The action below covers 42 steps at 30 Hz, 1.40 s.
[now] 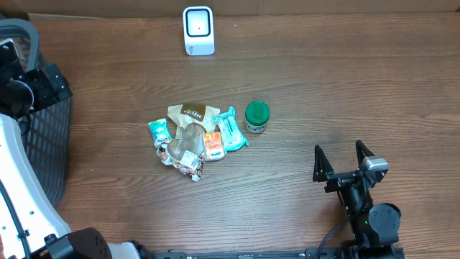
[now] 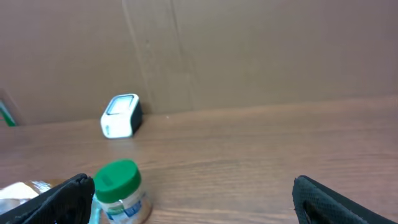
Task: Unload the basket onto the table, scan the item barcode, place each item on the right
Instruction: 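Release the green packet on the pile and withdraw the left gripper, then raise the right gripper and reach over the green-lidded jar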
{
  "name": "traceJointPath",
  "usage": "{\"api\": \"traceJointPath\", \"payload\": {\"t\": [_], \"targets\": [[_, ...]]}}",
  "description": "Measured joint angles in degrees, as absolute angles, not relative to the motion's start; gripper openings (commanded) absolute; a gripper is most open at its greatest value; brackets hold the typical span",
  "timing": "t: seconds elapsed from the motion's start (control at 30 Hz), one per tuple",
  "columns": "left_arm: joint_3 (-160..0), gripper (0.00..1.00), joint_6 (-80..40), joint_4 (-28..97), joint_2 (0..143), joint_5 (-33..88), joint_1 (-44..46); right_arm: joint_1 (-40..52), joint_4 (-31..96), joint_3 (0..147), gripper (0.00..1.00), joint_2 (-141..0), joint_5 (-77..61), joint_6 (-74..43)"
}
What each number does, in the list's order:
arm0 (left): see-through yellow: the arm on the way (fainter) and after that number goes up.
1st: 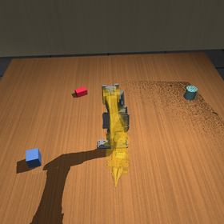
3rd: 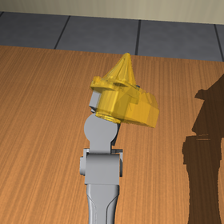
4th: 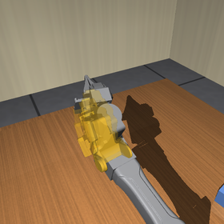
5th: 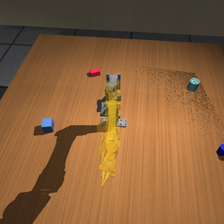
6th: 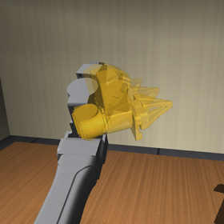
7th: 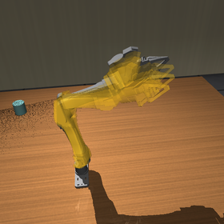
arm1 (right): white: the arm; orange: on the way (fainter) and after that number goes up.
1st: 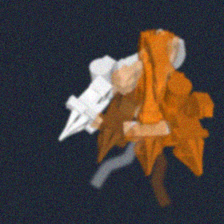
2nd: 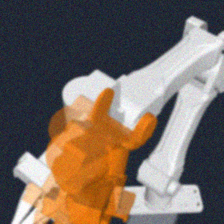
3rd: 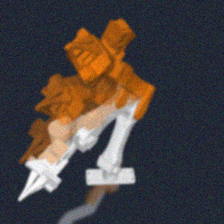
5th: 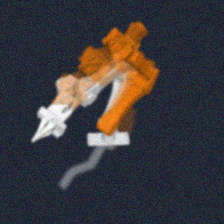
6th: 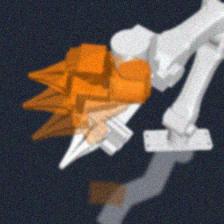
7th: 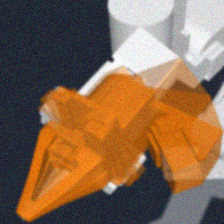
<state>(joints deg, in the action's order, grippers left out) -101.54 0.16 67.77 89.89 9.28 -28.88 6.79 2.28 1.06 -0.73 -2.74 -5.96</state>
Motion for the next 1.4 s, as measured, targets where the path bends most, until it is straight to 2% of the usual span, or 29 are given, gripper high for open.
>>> {"api": "traceJointPath", "payload": {"t": [0.17,0.27,0.43,0.6,0.77,1.07,1.33,1.4], "targets": [[-101.5,1.0,0.2,67.7,89.9,9.3,-28.9,6.8,1.1,1.4,1.0,-2.0,-5.8,-6.0],[-101.5,1.0,0.2,67.7,89.9,9.3,-28.9,6.8,1.9,5.2,1.0,-8.1,-7.7,-5.6],[-101.5,1.0,0.1,67.8,89.9,9.3,-28.9,6.8,6.1,20.6,1.0,-23.6,-11.6,-3.4],[-101.5,1.0,0.1,67.7,89.9,9.5,-28.9,6.8,15.6,38.0,1.0,-38.5,-13.3,-2.6],[-101.5,1.0,0.1,67.7,89.9,9.4,-28.9,6.8,31.1,58.1,1.0,-55.0,-14.0,-0.1],[-101.5,0.99,0.1,67.8,89.9,9.5,-28.9,6.8,52.6,84.9,1.0,-80.3,-18.2,5.8],[-101.5,0.99,0.1,67.7,89.9,9.5,-28.9,6.8,52.6,90.1,1.0,-86.9,-19.2,8.1],[-101.5,1.0,0.1,67.7,89.9,9.5,-28.9,6.8,51.0,90.1,0.95,-86.9,-20.2,8.3]]}}
